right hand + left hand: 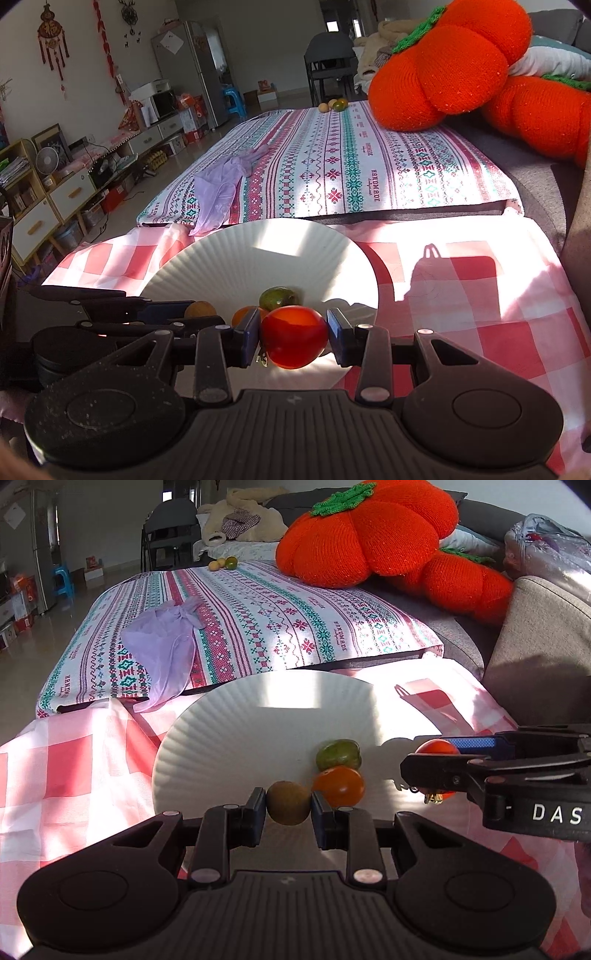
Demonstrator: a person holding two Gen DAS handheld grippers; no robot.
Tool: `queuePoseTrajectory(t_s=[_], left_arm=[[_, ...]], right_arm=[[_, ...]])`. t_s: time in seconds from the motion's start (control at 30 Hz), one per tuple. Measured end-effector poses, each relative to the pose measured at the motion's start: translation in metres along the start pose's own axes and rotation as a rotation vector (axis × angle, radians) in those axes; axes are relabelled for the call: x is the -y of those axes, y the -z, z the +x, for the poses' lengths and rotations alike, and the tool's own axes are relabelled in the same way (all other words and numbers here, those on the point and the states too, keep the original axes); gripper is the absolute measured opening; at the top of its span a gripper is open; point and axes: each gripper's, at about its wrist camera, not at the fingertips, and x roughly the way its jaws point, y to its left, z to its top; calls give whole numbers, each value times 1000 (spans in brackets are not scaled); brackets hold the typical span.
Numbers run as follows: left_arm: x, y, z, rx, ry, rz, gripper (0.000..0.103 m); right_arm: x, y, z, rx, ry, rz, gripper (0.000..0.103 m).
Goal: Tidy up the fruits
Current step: 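Open the right tool over the plate while the left tool releases the kiwi there, then withdraw both open tools from the plate back over the remaining fruits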
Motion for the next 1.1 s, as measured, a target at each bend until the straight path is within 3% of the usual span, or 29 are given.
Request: queuePoseTrajectory(t_s=[0.6,0.8,1.1], left_arm=[[-1,-2,4,1,-26,7,41],[-4,-3,-6,7,-34,5,45],[-12,5,-42,27,-41,-18,72]], right_arm=[[-2,2,2,-9,-15,-12,38],[-4,-1,-3,-7,-34,0,52],[-18,1,-18,-23,-64,-30,71]])
